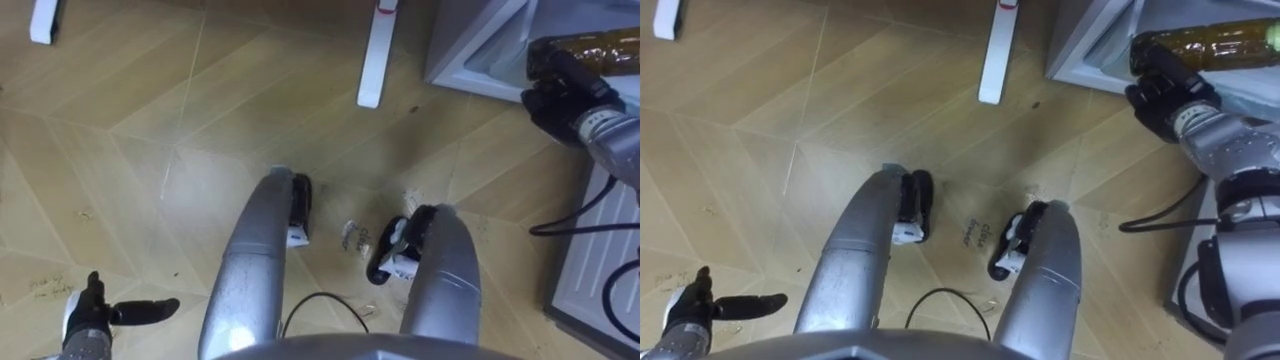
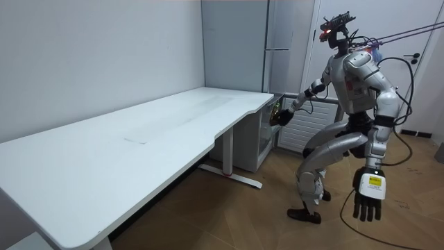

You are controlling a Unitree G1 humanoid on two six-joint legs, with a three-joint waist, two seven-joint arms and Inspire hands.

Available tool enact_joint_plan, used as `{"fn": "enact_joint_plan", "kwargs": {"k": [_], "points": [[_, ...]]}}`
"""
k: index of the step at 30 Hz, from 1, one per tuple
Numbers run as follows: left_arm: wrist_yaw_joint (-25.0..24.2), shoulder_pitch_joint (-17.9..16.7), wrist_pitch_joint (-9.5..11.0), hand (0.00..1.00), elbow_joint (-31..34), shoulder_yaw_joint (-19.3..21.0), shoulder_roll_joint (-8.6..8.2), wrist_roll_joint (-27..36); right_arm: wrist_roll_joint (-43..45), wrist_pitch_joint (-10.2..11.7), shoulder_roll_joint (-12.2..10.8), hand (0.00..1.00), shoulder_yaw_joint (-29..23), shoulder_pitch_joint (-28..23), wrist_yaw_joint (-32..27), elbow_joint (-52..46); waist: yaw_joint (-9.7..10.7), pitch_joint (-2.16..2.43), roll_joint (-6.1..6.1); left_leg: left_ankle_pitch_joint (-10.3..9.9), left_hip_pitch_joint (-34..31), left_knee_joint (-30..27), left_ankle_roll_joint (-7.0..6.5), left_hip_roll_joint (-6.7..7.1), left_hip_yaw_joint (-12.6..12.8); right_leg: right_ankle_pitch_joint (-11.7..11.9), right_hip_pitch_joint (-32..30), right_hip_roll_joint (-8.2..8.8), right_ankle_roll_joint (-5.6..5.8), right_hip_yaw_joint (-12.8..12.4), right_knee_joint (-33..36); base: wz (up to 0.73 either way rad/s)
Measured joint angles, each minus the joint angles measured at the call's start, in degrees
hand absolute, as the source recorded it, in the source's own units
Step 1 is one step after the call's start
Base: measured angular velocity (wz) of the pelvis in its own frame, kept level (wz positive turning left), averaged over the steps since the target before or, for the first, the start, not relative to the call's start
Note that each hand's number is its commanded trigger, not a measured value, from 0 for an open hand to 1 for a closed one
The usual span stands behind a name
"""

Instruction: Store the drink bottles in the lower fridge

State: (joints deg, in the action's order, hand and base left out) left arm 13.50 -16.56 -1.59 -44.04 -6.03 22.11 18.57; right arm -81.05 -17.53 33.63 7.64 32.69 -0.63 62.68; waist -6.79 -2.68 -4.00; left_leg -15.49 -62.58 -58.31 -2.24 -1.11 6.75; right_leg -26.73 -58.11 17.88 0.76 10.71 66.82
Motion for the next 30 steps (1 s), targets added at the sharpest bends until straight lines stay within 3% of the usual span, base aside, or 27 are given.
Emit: {"fn": "enact_joint_plan", "kwargs": {"k": [5,15,19,25,26,27,28,30], "points": [[0.19,0.00,0.36,0.00,-0.08,-2.18,0.47,0.06,0.03,-0.84,0.00,1.00,0.21,0.02,-1.36,0.01,0.15,-0.01,-0.01,-0.04,2.34,2.44,-0.20,0.15,0.05,0.74,2.57,-0.36,0.98,0.49,-3.19,-0.02],[1.27,0.78,0.62,0.00,0.02,-2.14,0.66,0.01,-0.28,-2.10,0.00,1.00,0.18,0.60,-3.62,0.70,0.61,-0.09,-0.05,0.76,6.12,6.79,-1.26,0.83,0.34,2.00,6.40,-1.03,2.51,0.37,-7.93,0.00],[1.92,0.97,0.75,0.00,0.19,-2.07,0.66,1.43,-4.30,-2.31,0.97,1.00,-0.76,5.68,-4.74,4.31,1.33,-0.23,-0.24,1.09,8.90,9.15,-1.15,0.92,0.57,2.44,8.97,-1.37,2.75,0.49,-10.28,-0.01],[3.47,0.91,1.47,0.00,0.02,-2.01,0.66,2.05,-4.70,-2.14,1.22,1.00,-2.10,6.08,-5.77,5.03,1.80,-0.38,-0.49,1.03,9.36,9.68,-1.04,0.73,1.02,2.53,9.40,-1.41,2.11,0.50,-10.83,0.01],[3.78,0.92,1.65,0.00,0.05,-1.95,0.66,2.04,-4.68,-2.03,1.22,0.92,-2.13,6.10,-5.80,5.04,1.80,-0.44,-0.59,0.95,9.41,9.66,-0.96,0.69,1.06,2.51,9.40,-1.42,2.08,0.48,-10.83,0.00],[3.84,0.93,1.74,0.00,0.05,-1.95,0.66,2.04,-4.68,-2.03,1.22,0.54,-2.13,6.10,-5.80,5.04,1.80,-0.46,-0.62,0.93,9.44,9.65,-0.94,0.66,1.09,2.50,9.40,-1.43,2.06,0.46,-10.83,0.00],[3.85,0.94,1.87,0.00,0.03,-1.95,0.66,2.04,-4.68,-2.03,1.22,0.00,-2.13,6.18,-5.91,5.04,1.80,-0.50,-0.69,0.93,9.47,9.67,-0.93,0.66,1.09,2.48,9.40,-1.45,2.03,0.42,-10.80,0.00],[3.85,0.92,1.85,0.00,0.00,-1.96,0.65,2.04,-4.68,-2.03,1.22,0.00,-2.13,6.20,-6.33,5.05,1.63,-0.50,-0.70,0.93,9.48,9.65,-0.93,0.59,1.08,2.47,9.41,-1.50,2.00,0.42,-10.78,0.00]]}}
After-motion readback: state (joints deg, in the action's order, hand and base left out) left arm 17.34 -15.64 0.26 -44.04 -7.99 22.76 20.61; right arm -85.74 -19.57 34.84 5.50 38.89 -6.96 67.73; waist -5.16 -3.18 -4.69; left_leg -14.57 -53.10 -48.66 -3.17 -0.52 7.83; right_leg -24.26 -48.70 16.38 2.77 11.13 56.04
